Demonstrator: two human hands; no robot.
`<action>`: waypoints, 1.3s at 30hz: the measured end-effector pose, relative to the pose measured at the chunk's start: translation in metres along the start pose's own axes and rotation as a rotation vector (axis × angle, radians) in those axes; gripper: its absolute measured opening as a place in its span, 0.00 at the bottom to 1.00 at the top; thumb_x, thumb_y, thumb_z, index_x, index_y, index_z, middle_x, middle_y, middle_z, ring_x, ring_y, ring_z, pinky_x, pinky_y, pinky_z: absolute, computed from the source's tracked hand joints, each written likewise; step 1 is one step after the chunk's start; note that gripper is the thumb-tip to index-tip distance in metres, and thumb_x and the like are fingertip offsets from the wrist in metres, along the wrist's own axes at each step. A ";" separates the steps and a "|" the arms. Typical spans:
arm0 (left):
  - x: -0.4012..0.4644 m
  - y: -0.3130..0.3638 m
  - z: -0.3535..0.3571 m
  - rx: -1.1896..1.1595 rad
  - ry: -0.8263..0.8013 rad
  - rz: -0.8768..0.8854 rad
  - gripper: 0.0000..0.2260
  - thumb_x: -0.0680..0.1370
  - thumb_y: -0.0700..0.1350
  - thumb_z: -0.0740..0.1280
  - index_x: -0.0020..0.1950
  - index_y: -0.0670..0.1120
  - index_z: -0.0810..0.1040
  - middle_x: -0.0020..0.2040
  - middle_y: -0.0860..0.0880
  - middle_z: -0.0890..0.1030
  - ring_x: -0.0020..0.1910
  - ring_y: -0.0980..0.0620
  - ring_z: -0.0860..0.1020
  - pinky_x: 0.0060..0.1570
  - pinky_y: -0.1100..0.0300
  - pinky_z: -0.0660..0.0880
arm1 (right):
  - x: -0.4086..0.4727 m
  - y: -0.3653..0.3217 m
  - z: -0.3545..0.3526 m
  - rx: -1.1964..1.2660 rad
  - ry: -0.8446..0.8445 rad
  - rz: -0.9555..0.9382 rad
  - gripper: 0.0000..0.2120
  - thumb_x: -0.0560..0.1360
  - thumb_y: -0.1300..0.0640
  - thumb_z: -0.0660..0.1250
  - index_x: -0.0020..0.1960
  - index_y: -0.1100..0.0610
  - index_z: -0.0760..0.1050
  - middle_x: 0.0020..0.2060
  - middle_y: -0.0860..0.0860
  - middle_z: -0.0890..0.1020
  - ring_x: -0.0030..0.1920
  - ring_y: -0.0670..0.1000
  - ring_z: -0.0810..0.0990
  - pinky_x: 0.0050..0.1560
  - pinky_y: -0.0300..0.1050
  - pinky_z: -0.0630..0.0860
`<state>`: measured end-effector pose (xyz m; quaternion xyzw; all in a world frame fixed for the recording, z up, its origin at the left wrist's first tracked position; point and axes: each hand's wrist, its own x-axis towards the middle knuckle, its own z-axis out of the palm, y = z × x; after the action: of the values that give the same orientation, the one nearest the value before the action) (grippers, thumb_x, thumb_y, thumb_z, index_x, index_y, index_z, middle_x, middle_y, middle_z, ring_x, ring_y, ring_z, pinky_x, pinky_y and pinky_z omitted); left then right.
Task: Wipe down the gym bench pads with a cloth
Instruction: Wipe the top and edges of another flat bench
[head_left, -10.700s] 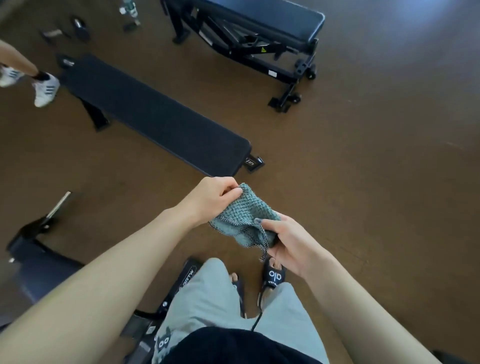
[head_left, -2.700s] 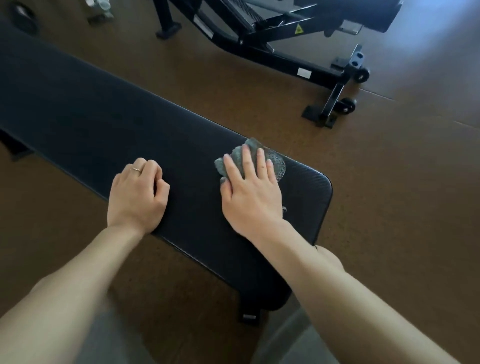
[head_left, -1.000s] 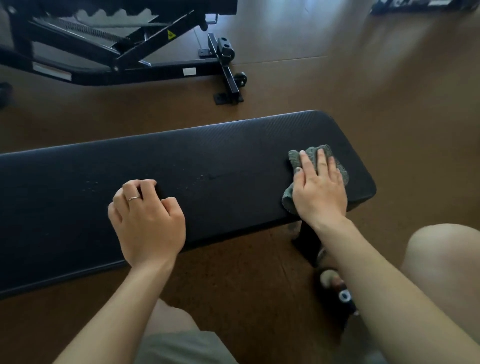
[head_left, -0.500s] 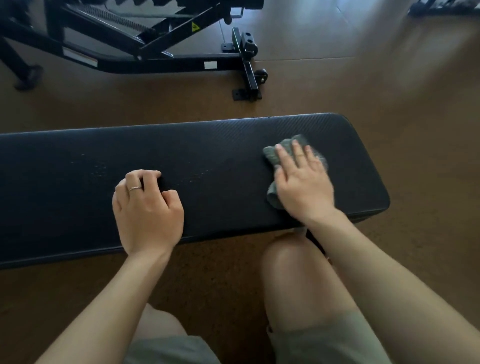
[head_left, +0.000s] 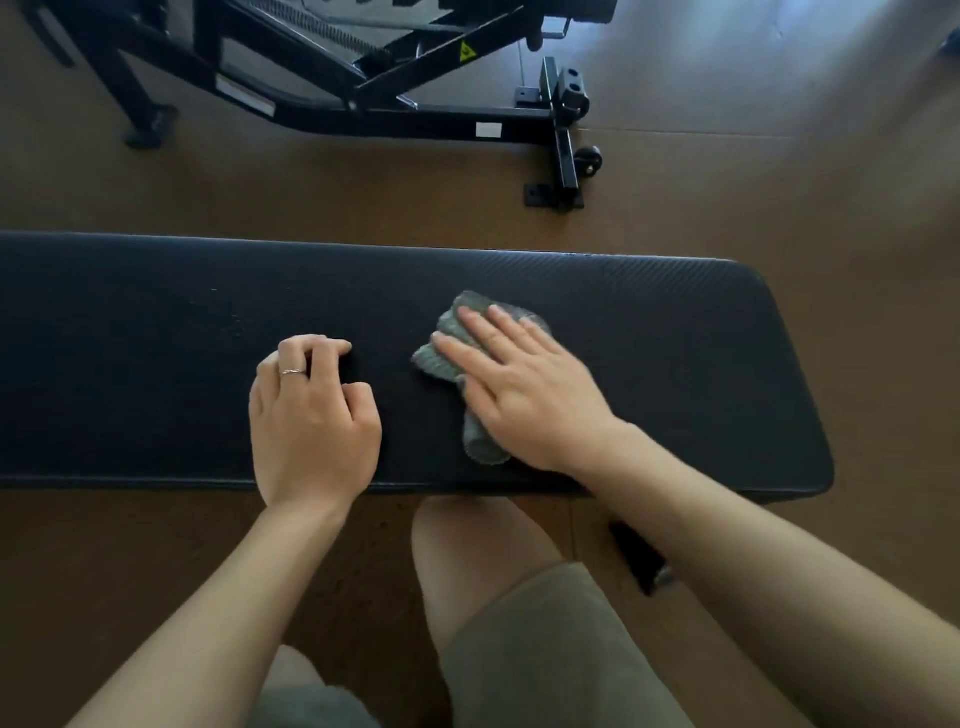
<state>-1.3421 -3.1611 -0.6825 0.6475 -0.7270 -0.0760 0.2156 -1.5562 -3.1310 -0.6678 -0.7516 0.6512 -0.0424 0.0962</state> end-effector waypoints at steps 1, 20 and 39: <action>0.000 0.000 0.000 -0.001 0.001 -0.008 0.14 0.79 0.41 0.63 0.64 0.45 0.76 0.65 0.45 0.75 0.66 0.41 0.72 0.66 0.42 0.73 | 0.001 0.027 -0.006 -0.013 0.031 0.104 0.26 0.84 0.43 0.44 0.82 0.40 0.52 0.83 0.47 0.52 0.82 0.51 0.47 0.81 0.50 0.43; 0.003 0.011 0.000 0.053 0.003 -0.111 0.16 0.77 0.44 0.57 0.63 0.48 0.76 0.67 0.50 0.72 0.65 0.44 0.71 0.64 0.45 0.70 | 0.038 0.083 -0.013 -0.007 0.026 0.047 0.25 0.85 0.43 0.46 0.82 0.42 0.52 0.83 0.48 0.52 0.82 0.50 0.46 0.81 0.49 0.43; 0.011 -0.012 -0.008 -0.049 -0.078 0.039 0.17 0.80 0.47 0.55 0.65 0.46 0.76 0.66 0.47 0.75 0.64 0.47 0.72 0.64 0.49 0.70 | 0.113 0.019 0.001 0.029 0.144 0.089 0.24 0.84 0.46 0.50 0.78 0.48 0.65 0.77 0.55 0.68 0.77 0.57 0.64 0.78 0.53 0.57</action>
<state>-1.3288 -3.1719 -0.6771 0.6242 -0.7453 -0.1145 0.2045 -1.5579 -3.2453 -0.6795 -0.7156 0.6884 -0.1012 0.0617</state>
